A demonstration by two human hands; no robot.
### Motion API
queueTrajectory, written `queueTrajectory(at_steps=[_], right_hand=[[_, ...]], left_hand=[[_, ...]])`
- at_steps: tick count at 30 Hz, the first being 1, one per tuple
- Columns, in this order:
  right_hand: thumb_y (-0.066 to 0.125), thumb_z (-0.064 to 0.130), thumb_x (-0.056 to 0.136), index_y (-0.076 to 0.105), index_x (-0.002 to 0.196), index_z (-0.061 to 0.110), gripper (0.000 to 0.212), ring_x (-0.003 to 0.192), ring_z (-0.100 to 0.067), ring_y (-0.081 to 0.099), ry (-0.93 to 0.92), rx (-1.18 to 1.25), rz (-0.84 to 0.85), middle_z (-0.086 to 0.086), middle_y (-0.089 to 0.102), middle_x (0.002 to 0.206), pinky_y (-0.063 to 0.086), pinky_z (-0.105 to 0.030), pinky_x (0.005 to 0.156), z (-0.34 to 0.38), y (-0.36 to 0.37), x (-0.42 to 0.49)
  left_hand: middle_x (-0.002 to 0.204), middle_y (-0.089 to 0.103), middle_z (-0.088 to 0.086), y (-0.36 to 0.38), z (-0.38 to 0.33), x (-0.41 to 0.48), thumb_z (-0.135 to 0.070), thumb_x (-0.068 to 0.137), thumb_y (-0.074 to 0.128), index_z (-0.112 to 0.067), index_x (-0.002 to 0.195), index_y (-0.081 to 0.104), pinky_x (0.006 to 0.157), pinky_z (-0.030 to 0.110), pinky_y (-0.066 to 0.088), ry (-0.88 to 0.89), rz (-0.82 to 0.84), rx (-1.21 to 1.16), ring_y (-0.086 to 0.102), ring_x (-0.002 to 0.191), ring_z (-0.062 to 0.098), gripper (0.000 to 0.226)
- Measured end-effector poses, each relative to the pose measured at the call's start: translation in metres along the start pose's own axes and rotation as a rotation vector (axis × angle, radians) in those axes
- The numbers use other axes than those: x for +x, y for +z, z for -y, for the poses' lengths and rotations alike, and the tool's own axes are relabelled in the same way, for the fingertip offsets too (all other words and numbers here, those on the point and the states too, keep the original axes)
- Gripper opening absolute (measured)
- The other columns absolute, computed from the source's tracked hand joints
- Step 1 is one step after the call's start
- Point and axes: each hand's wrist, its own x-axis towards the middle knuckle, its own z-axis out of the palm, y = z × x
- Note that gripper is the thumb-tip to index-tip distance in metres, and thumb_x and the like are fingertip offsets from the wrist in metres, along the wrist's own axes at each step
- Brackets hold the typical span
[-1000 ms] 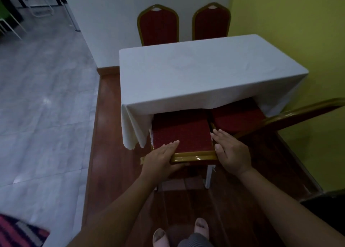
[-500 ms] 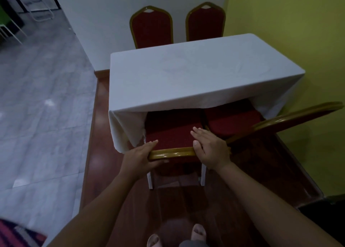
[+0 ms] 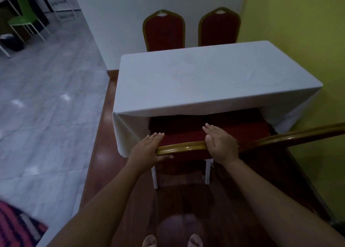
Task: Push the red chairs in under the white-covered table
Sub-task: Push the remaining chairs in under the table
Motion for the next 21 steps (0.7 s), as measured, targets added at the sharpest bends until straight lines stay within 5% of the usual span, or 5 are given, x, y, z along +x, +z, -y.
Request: queueTrajectory(at_steps=[11, 21], right_hand=[[0.022, 0.036, 0.085, 0.061, 0.126, 0.010, 0.062, 0.129, -0.021, 0.049, 0.123, 0.033, -0.003, -0.008, 0.057, 0.134, 0.033, -0.028, 0.102, -0.013, -0.006, 0.006], [0.017, 0.031, 0.087, 0.050, 0.135, 0.004, 0.064, 0.136, -0.025, 0.039, 0.415, 0.009, -0.205, -0.013, 0.047, 0.143, 0.021, -0.040, 0.116, 0.005, 0.015, -0.005]], left_hand=[[0.136, 0.056, 0.006, 0.011, 0.005, 0.023, -0.081, 0.079, 0.026, -0.012, 0.133, 0.053, 0.110, 0.035, 0.031, 0.239, 0.033, -0.074, 0.048, 0.129, 0.019, 0.092], [0.152, 0.033, 0.002, 0.009, 0.041, 0.036, -0.063, 0.091, 0.024, -0.018, 0.147, 0.030, 0.117, 0.026, 0.012, 0.522, 0.159, -0.265, 0.020, 0.141, 0.007, 0.072]])
